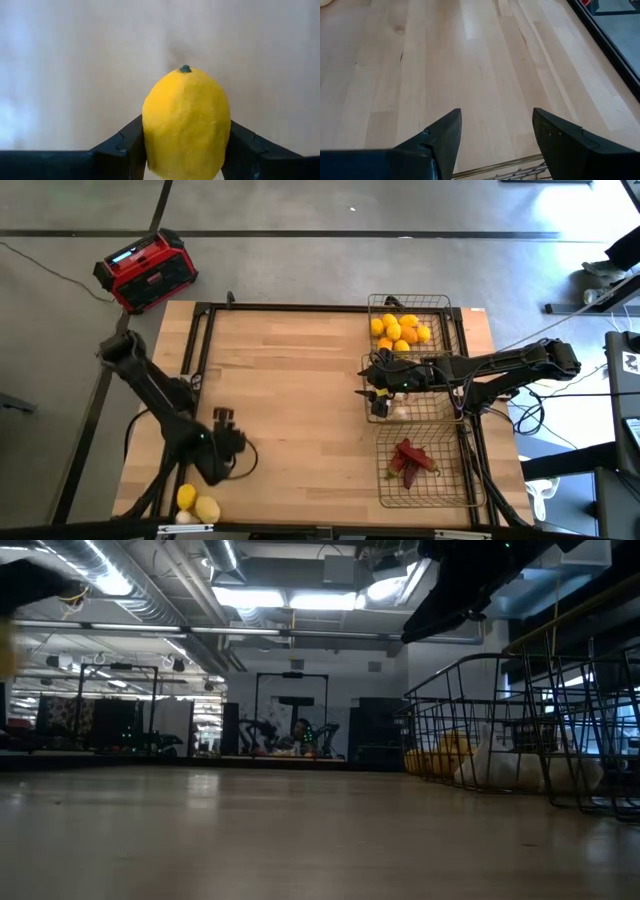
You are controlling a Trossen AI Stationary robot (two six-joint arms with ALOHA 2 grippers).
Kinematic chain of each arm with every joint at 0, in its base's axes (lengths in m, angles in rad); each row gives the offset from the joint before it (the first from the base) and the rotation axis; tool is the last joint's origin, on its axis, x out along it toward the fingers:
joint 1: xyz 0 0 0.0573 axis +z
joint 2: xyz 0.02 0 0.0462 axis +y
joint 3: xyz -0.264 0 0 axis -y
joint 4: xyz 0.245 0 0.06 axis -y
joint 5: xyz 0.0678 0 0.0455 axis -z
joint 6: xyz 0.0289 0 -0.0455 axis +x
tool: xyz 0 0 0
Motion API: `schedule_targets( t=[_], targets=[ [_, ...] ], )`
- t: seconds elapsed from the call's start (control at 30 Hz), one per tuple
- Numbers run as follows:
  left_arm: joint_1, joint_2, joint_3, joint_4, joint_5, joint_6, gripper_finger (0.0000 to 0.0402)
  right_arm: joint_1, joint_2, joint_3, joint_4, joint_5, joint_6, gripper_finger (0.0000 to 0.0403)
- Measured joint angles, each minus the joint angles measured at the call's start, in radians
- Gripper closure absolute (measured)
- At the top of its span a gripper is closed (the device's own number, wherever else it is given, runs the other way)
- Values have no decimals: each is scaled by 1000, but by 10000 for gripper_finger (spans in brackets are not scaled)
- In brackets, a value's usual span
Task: Sort produce into baskets
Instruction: Put the yellow lemon into the top wire basket
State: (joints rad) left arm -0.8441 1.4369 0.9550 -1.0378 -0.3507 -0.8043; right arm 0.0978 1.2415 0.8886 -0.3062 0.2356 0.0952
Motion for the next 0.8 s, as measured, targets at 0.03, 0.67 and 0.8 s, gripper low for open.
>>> schedule_targets(
  t=[0.03,0.67,0.8],
  targets=[
    [18,-29,0,-2,-43,0,220,0,0,0,-1,0,1,164],
    [316,-228,0,238,-529,232,211,0,10,0,252,-37,87,160],
    [390,-196,0,358,-541,394,211,0,50,0,363,-93,117,124]
  ],
)
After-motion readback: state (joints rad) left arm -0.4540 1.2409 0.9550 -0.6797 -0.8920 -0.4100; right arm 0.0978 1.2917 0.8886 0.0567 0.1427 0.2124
